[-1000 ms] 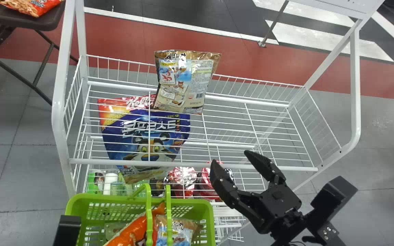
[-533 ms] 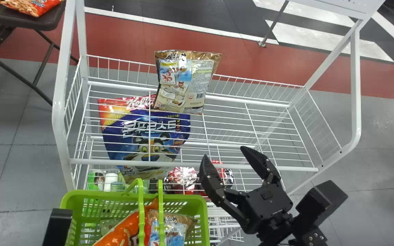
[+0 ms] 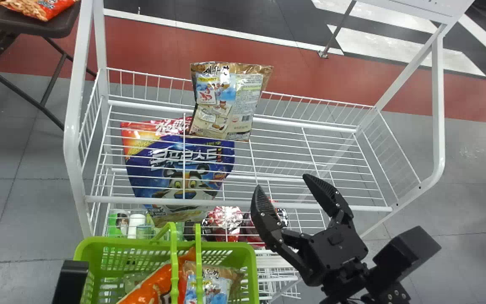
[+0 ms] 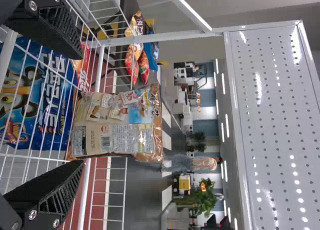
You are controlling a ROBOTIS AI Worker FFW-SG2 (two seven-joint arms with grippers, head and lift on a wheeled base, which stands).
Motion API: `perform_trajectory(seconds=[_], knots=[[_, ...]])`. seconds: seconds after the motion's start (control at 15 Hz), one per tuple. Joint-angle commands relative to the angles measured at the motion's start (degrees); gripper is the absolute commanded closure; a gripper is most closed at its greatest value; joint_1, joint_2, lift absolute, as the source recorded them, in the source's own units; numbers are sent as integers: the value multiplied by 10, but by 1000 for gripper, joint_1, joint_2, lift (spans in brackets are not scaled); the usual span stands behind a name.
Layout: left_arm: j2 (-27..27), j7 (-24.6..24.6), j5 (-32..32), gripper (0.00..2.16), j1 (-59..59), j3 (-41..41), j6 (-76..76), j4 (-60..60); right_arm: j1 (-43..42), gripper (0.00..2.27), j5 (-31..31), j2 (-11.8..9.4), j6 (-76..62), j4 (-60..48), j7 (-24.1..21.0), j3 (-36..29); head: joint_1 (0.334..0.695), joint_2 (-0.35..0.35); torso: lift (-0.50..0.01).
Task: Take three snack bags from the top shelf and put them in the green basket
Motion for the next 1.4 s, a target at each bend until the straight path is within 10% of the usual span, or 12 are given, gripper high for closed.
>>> perform_trajectory(seconds=[0.0,1.33], knots=[[1,0,0,1764,0,0,0,0,1,66,0,0,-11,0,0,-2,695,-350,-35],[1,-1,0,1764,0,2,2,-1,1,70,0,-2,-33,2,2,-11,695,-350,-35]])
